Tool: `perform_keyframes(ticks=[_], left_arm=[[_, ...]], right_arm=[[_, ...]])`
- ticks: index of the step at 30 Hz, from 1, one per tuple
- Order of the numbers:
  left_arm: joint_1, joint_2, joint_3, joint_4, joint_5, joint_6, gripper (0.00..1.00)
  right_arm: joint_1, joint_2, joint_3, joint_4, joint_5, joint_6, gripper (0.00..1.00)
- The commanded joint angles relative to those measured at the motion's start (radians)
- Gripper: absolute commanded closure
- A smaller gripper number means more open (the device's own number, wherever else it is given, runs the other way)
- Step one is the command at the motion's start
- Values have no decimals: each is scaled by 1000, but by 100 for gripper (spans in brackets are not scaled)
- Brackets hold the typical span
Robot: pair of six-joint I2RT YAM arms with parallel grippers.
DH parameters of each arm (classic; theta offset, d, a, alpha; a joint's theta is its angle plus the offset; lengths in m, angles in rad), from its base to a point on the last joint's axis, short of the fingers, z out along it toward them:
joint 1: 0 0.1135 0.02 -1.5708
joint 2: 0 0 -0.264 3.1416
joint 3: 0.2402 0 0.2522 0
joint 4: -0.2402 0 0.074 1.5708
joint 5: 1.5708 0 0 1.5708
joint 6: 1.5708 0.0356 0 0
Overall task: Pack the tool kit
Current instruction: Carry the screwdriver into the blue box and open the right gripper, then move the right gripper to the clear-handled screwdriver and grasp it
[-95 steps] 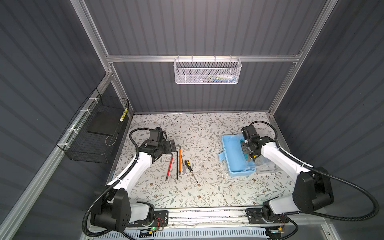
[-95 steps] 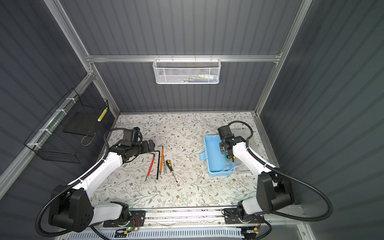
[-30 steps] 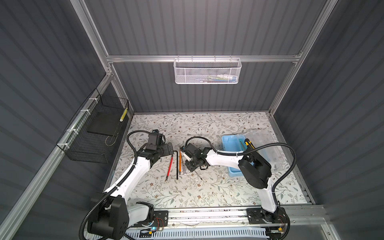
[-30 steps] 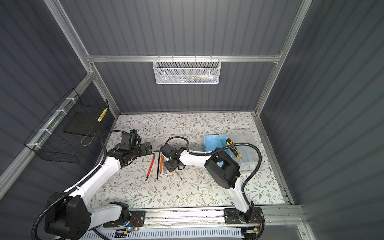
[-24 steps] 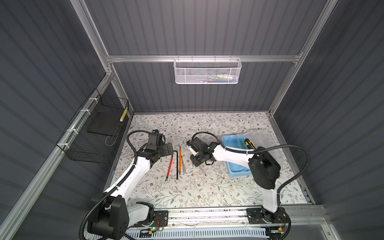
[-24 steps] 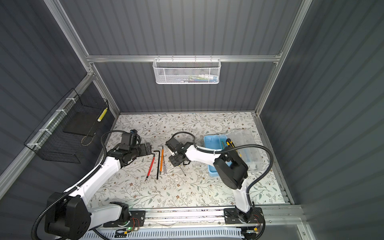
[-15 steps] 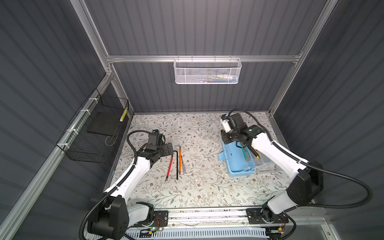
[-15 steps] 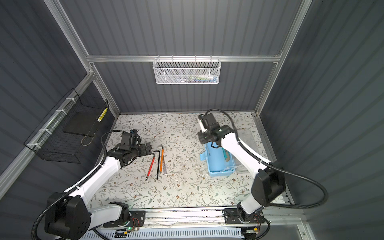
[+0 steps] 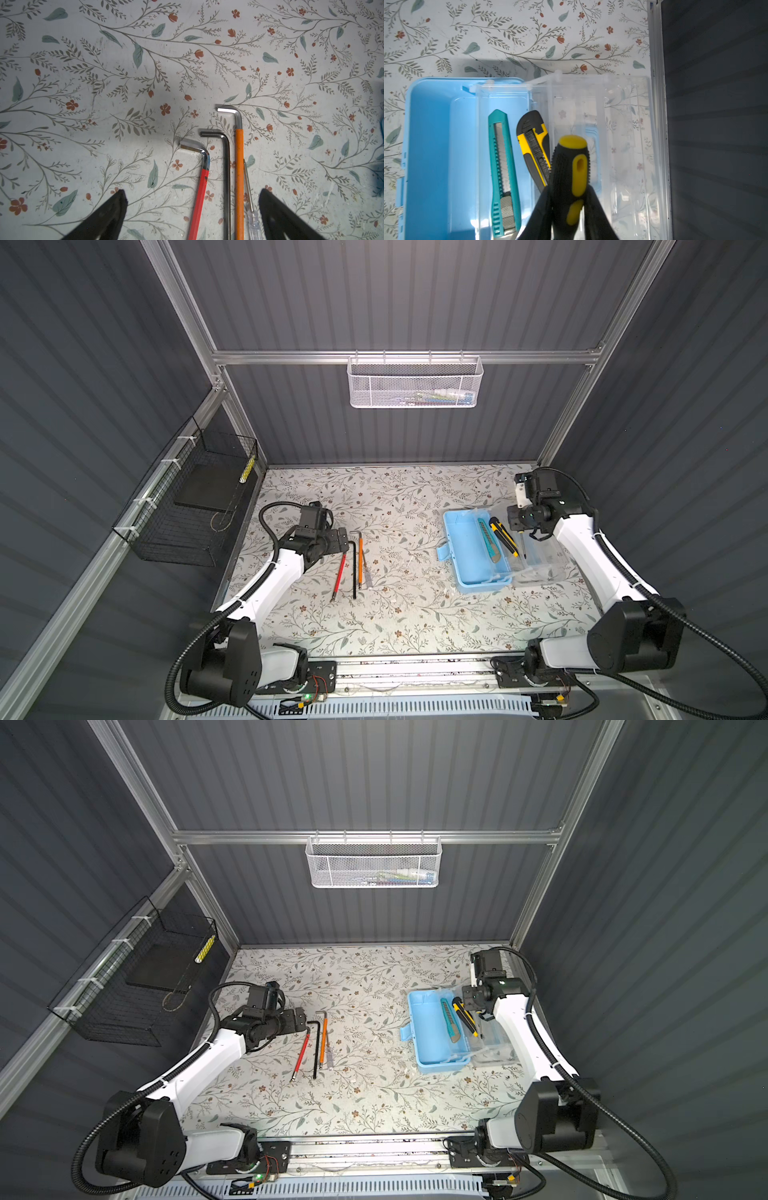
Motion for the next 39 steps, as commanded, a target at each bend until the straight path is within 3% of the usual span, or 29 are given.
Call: perform_keyframes(ticks=[1,6,11,13,18,21,24,29,33,39], left_arm=[[5,9,10,16,21,6,1],[5,11,7,24,25,2,1],[5,8,8,19,25,1,1],[5,2,7,16,23,2,0],[5,-14,12,5,10,11,1],[5,-18,29,-6,2,22,1],[5,-22,48,-17,-21,28,1],[21,-32,30,-23,-119,29,1],[73,-36,6,-22,-58,16,1],[85,-46,-1,-44,-37,23,1]], right_arm=[[-20,32,10,15,15,-42,100],[-27,72,2,32,-16,-42,98],[-27,97,9,41,-6,-32,76],[-27,96,11,45,-14,-24,63],[-26,98,35,20,8,-15,47],[11,63,75,-22,15,19,44],[150,-12,62,11,-8,100,39],[396,-41,-73,200,-183,303,37],[590,100,-115,329,-242,401,37],[829,418,92,212,-207,327,35]])
